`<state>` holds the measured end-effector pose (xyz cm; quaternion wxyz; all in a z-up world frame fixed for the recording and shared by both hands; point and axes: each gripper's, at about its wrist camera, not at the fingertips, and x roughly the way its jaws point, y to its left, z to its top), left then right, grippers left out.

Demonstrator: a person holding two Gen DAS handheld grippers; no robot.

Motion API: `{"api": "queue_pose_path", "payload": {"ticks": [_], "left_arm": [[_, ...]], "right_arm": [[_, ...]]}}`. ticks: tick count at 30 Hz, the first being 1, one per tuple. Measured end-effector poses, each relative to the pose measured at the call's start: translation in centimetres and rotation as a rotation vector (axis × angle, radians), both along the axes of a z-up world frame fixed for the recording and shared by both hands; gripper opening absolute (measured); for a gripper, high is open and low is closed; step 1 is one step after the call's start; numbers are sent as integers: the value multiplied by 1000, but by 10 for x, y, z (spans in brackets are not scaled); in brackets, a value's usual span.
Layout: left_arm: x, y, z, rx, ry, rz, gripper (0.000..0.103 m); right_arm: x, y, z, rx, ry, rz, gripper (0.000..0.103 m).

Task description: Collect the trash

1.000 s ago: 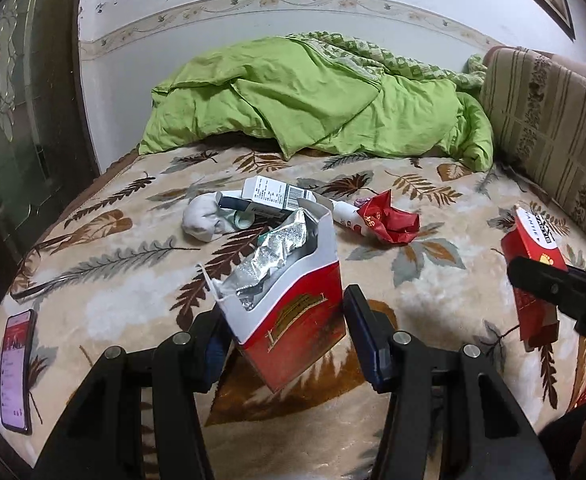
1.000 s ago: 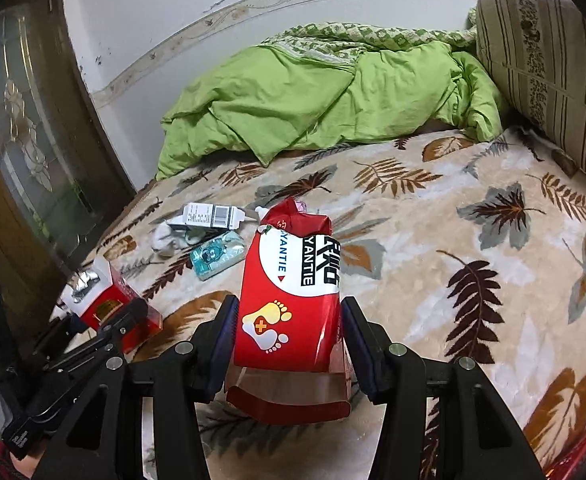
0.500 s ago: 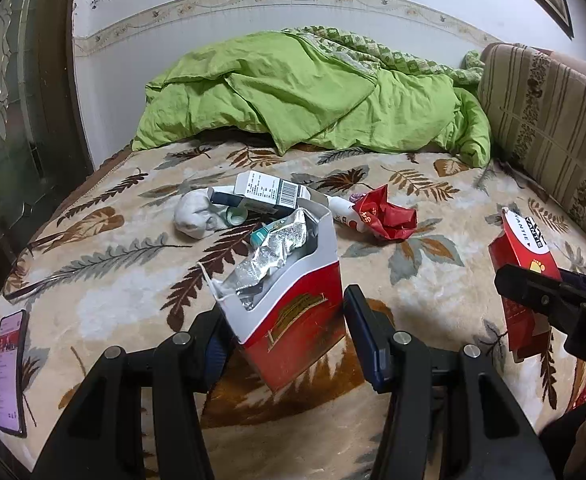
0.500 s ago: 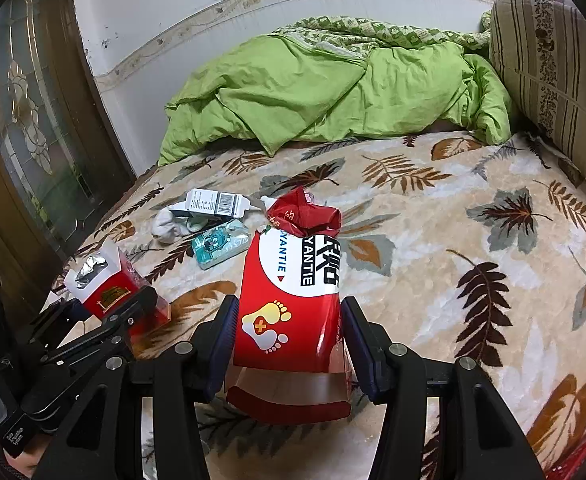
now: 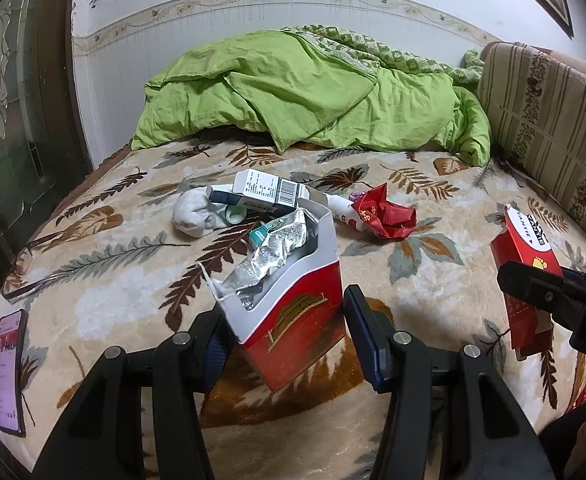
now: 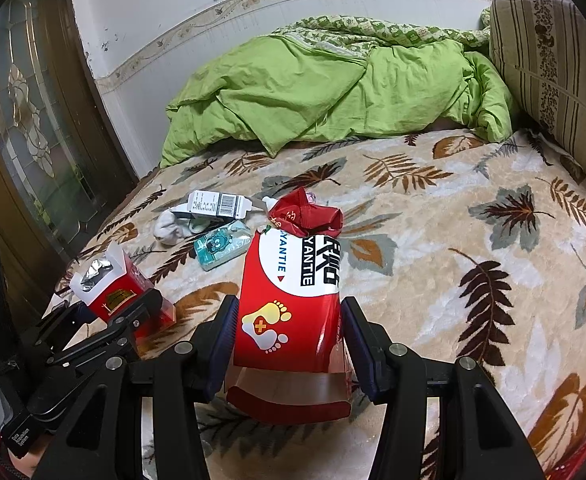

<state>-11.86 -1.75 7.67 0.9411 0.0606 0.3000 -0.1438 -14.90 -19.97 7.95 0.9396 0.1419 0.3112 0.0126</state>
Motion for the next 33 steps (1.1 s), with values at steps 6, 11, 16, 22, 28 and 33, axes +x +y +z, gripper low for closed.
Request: {"api": "queue_pose_path", "payload": {"ticks": [6, 11, 16, 22, 28, 33], "left_arm": [[0, 1, 1, 0, 1, 0, 53], [0, 1, 1, -1, 1, -1, 53], [0, 1, 1, -1, 0, -1, 53], [0, 2, 2, -2, 1, -2, 53], [-1, -3, 1, -8, -2, -6, 53], [-2, -2, 1, -13, -1, -7, 53]], "right_arm": [[0, 0, 0, 1, -1, 0, 55], [0, 0, 0, 0, -2, 1, 55], [0, -1, -1, 1, -2, 2, 55], [0, -1, -1, 1, -1, 2, 55], [0, -3, -1, 4, -2, -7, 55], [-1, -2, 0, -1, 1, -16, 55]]}}
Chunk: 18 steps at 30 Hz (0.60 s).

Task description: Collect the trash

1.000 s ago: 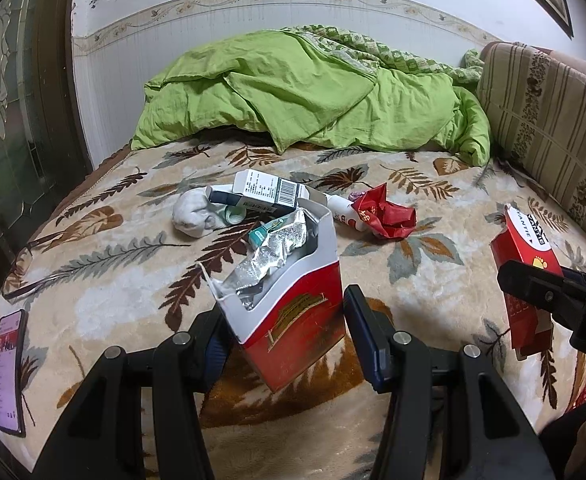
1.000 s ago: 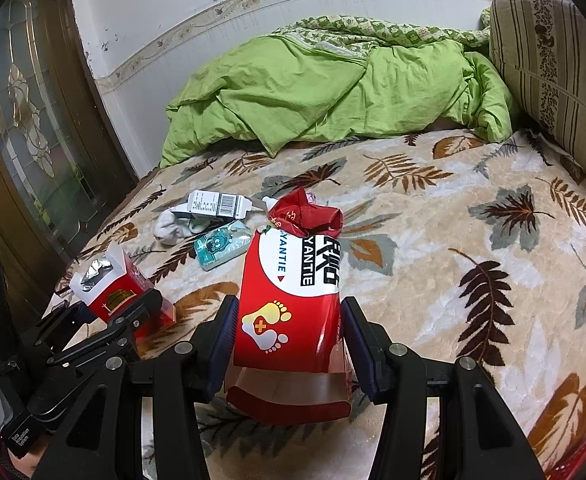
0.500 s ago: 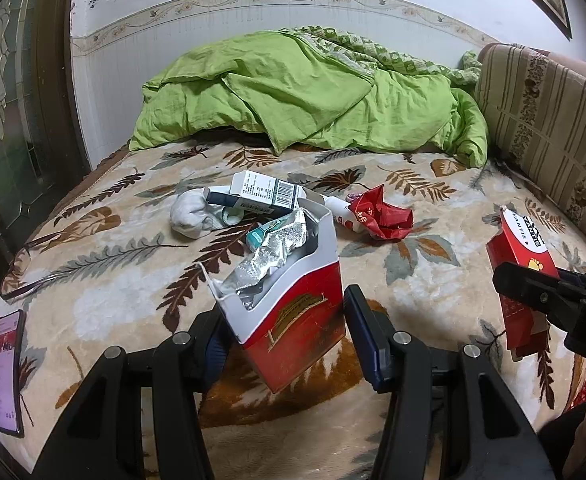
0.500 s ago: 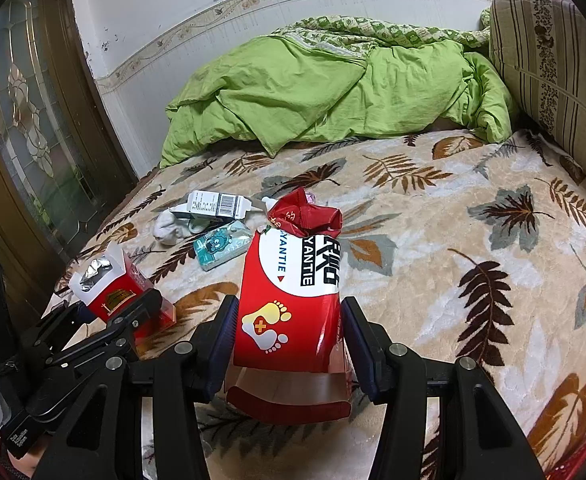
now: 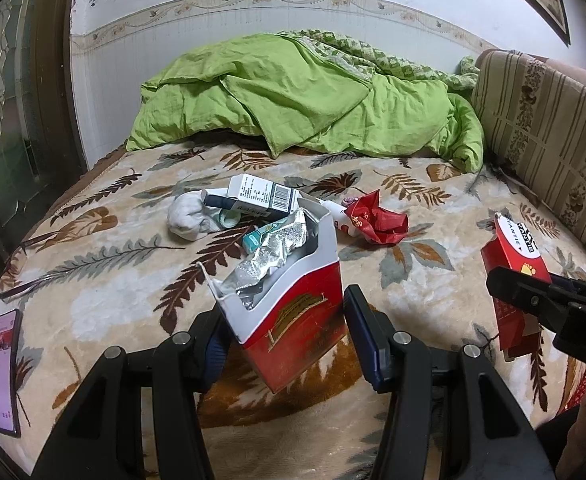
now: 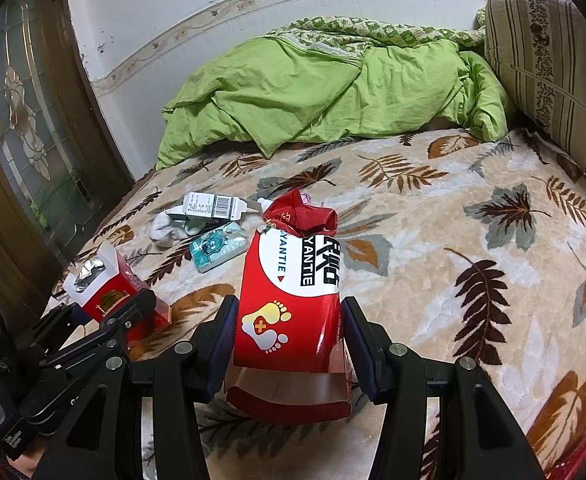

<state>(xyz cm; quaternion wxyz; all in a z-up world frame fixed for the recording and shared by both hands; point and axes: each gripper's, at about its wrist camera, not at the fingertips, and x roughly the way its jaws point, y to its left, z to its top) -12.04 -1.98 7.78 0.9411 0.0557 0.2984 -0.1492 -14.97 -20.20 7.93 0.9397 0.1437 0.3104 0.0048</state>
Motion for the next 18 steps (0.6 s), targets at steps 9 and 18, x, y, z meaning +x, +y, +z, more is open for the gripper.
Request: {"api": "queue_pose_path", "payload": {"ticks": [9, 18], "left_arm": [[-1, -7, 2, 0, -4, -7, 53], [-2, -9, 1, 0, -4, -10, 53]], "right_arm": [[-1, 3, 1, -14, -1, -5, 55], [-4, 3, 3, -5, -8, -11, 55]]}}
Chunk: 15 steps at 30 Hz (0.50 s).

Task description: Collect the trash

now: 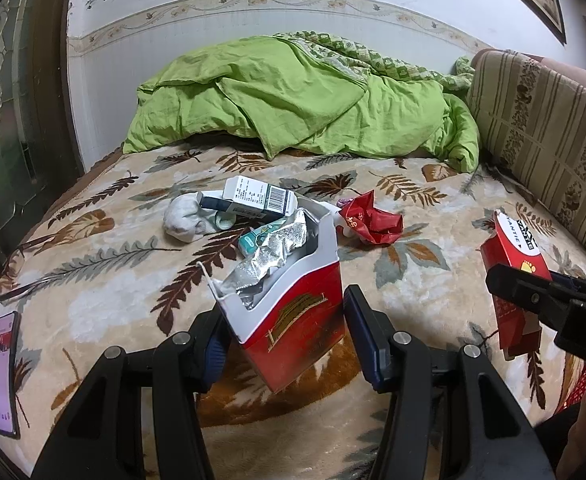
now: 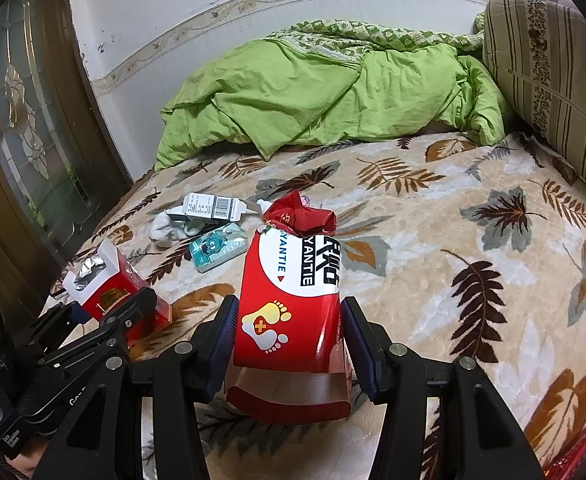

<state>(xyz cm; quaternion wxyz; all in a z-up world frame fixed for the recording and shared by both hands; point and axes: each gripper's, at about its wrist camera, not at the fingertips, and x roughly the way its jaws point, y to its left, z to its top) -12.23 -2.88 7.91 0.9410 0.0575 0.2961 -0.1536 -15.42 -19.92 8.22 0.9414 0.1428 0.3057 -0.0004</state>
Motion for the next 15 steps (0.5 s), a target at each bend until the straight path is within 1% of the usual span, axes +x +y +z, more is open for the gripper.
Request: {"api": "queue_pose_path", "payload": {"ticks": [5, 15], "left_arm": [[-1, -3, 1, 2, -2, -3, 53], [-5, -9, 2, 0, 0, -12, 53]], "right_arm": [[-2, -2, 2, 22, -2, -5, 55], [-11, -6, 6, 34, -17, -19, 56]]}}
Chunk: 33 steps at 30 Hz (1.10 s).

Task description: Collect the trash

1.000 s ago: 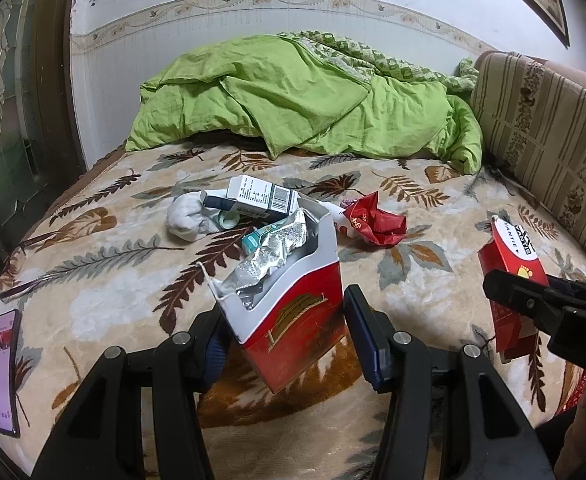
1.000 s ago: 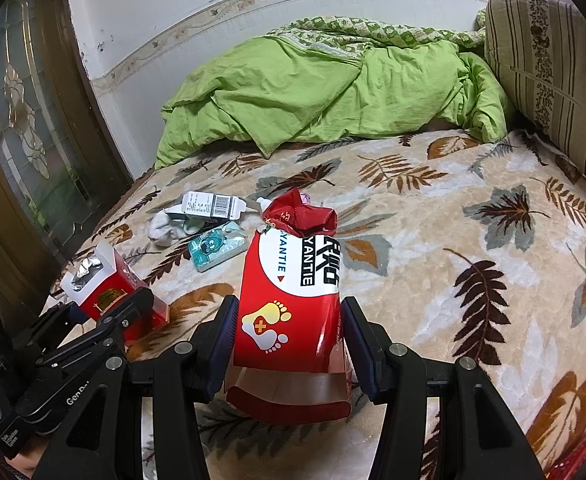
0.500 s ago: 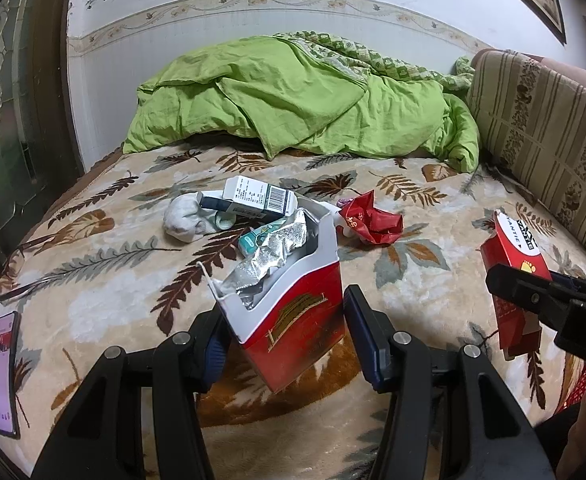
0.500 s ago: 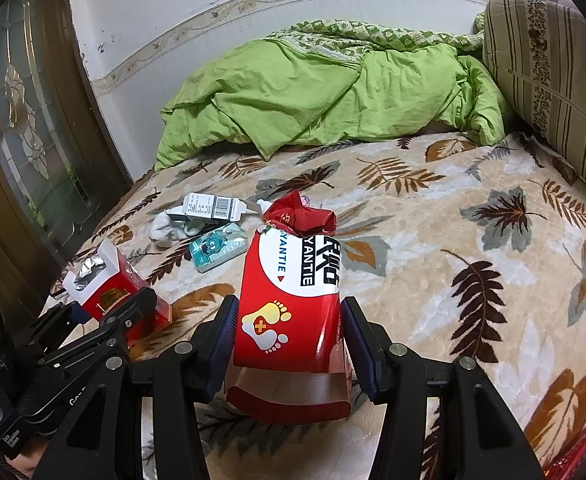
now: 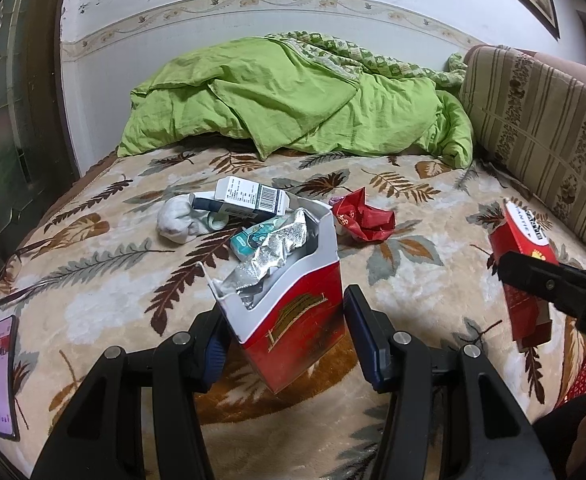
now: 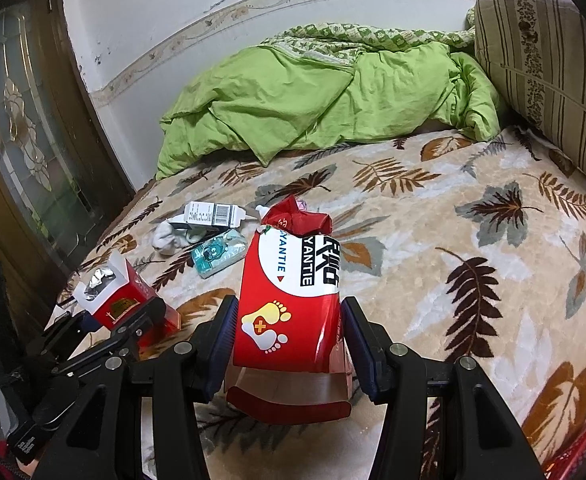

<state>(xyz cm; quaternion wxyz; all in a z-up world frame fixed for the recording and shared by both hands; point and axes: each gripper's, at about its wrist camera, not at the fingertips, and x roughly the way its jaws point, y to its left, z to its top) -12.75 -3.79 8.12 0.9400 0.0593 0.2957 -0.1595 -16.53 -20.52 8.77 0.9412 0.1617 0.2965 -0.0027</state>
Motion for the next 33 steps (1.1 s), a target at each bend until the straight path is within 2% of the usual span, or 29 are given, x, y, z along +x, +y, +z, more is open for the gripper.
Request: {"api": "queue_pose_path", "payload": {"ticks": [17, 27, 33], "left_arm": [[-14, 3, 3, -46, 36, -49, 53], [-39, -12, 19, -61, 26, -110, 53], [-56, -27, 31, -77, 31, -173, 53]], "right_arm": [[-22, -6, 5, 38, -5, -6, 57], [-56, -18, 18, 46, -23, -25, 58], [-84, -35, 36, 55, -61, -45, 58]]}}
